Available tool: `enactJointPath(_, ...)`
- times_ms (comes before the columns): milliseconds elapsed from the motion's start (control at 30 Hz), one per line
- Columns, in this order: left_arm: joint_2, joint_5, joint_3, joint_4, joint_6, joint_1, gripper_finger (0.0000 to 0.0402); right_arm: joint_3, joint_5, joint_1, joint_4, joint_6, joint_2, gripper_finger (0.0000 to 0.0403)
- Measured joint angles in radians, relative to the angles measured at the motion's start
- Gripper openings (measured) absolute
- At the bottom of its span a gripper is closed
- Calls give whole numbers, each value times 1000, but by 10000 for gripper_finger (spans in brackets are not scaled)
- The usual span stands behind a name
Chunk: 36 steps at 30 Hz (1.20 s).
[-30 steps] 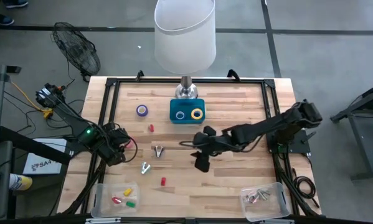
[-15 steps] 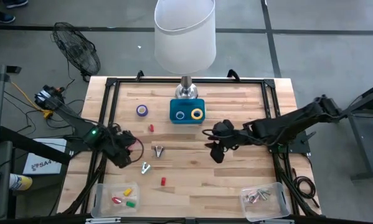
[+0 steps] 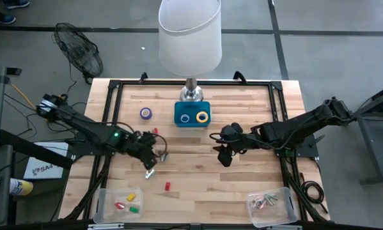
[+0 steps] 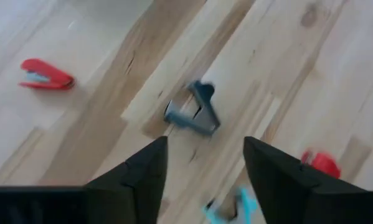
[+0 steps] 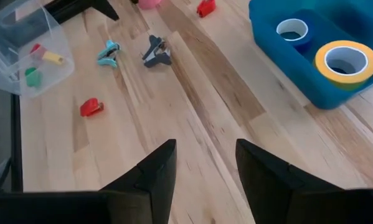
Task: Pick and place Stapler, Stapler remover, tape
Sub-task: Put the black staple remover into the right transparent bin
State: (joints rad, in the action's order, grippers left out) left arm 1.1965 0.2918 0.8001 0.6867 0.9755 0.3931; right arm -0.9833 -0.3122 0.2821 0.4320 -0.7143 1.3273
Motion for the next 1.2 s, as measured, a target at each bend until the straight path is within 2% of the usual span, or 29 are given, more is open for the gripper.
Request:
enactJointPath(133, 55, -67, 0, -44, 53, -46, 255, 0, 0, 0, 17, 7, 0, 156)
enactJointPath(233, 103, -138, 0, -41, 107, -69, 272, 0, 4, 0, 30, 7, 0, 156)
enactJointPath(433, 181, -147, 0, -55, 183, -73, 275, 0, 8, 0, 52, 19, 0, 156)
enactJointPath(767, 275, -134, 0, -136, 279, -72, 275, -1, 73, -2, 71, 50, 1, 156)
enactJointPath(1200, 386, -120, 3, -265, 344, -72, 275, -1, 138, -16, 119, 122, 1, 156)
